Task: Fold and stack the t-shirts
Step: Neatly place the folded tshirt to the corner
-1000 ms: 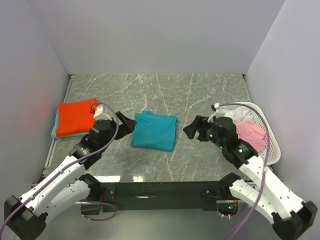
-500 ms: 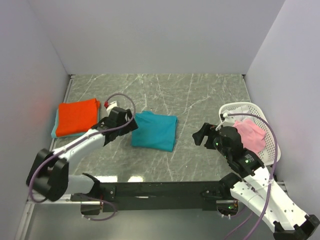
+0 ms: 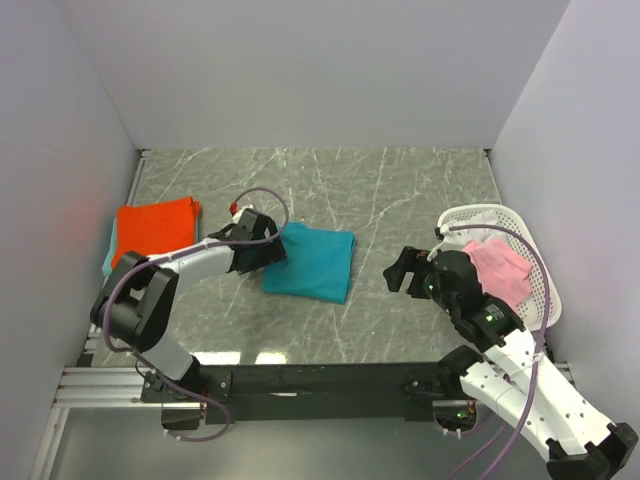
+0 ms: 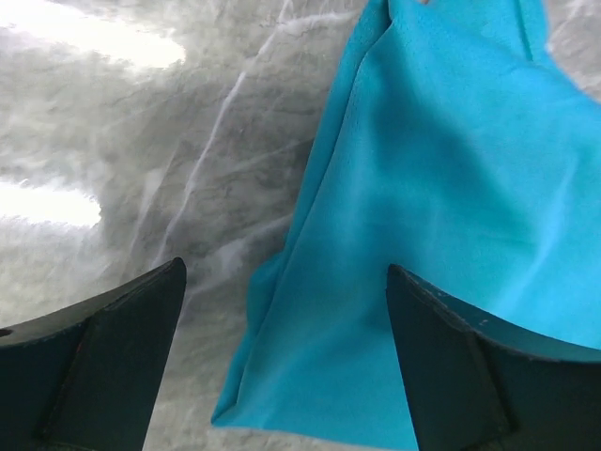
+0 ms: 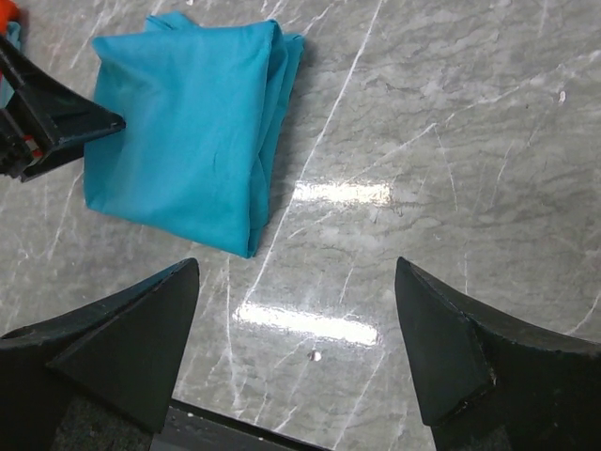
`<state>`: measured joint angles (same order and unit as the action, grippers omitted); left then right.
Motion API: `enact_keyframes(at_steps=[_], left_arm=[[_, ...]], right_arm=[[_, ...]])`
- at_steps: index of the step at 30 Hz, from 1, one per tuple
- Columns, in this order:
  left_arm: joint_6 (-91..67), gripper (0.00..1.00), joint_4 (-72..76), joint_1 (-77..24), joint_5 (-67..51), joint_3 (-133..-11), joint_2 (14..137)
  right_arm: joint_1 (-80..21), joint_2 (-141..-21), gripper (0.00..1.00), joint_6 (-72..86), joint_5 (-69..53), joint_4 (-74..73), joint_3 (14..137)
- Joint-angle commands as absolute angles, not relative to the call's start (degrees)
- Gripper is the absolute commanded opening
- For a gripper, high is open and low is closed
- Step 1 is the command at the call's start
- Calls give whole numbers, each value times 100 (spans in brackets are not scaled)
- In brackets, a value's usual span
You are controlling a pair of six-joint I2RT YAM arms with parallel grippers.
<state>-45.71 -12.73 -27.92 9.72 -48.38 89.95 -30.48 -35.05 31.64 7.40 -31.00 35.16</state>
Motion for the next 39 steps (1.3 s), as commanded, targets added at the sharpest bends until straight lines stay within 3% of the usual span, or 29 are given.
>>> enact_keyframes(at_steps=[1,12,16,22,24,25,28,29,39], left_arm=[[-4430,91,-1072,-2795,765,-5211,9263],[-4341,83,-1353,-3234,1141,-5607,9957],[-4421,70,-1678,-3471,1660,-5809,10204],[-4421,37,-1907,-3665,2109,-6003,10432],[-4395,32,-2021,-3700,2310,-6081,10494],[-4334,21,-2056,-3787,2503,-6091,10485],[-4115,9,-2145,-3867,3470,-6100,10336],[-4087,1,-2188,-3867,3802,-6091,10214],[-2322,1,-1714,-3858,5096,-5775,9554]], right_arm=[[-3023,-3542,91,3032,721,-2909,3419],[-3015,-3498,91,3015,703,-2865,3357],[-3015,-3463,91,2997,642,-2857,3349],[-3015,-3349,91,2971,571,-2804,3305],[-3015,-3357,91,2979,589,-2804,3305],[-3015,-3349,91,2971,589,-2804,3305],[-3015,-3331,91,2971,571,-2795,3296],[-3015,-3331,91,2962,571,-2786,3287],[-2971,-3322,91,2865,124,-2707,3296]])
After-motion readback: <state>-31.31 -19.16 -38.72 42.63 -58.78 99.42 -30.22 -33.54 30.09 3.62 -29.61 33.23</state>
